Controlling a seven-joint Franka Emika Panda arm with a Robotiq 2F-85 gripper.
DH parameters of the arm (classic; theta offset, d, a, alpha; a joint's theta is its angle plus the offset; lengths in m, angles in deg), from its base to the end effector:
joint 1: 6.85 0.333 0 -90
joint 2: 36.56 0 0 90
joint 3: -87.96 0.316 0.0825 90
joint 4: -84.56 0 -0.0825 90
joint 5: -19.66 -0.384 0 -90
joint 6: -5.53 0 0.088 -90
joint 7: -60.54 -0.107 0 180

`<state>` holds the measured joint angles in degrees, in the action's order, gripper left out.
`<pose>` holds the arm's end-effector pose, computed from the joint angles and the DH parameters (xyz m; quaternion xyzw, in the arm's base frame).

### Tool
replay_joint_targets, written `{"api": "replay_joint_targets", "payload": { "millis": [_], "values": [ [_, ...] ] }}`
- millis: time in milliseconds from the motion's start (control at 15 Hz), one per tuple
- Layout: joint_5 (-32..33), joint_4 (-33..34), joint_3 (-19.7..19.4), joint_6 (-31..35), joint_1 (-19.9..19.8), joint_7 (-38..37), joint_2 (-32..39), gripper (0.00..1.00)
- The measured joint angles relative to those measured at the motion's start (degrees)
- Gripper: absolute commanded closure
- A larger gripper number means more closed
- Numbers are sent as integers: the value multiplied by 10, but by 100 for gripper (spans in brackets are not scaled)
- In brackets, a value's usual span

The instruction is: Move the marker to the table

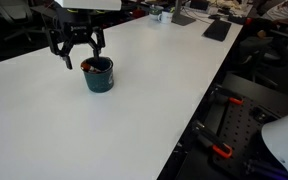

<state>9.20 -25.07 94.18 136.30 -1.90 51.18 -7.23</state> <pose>0.6016 0.1208 0.2164 -0.9918 0.0535 0.0861 0.0774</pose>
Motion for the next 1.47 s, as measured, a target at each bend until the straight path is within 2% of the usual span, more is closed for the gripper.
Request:
{"api": "replay_joint_targets", "payload": {
  "millis": [533,600,667,733,800,933,1067,1133,1267,1467],
  "values": [
    [0,2,-2,1,-7,0,1,0],
    [0,2,-2,1,-8,0,1,8],
    [0,2,-2,1,-9,0,1,28],
    [0,2,-2,1,-10,0,1,34],
    [0,2,-2,1,-10,0,2,17],
    [-1,2,-2,1,-10,0,4,31],
    [-3,2,-2,1,-10,1,6,41],
    [-3,2,-2,1,-10,1,6,60],
    [-4,2,-2,1,-10,1,7,77],
    [-5,5,-1,1,-10,1,6,94]
  ]
}}
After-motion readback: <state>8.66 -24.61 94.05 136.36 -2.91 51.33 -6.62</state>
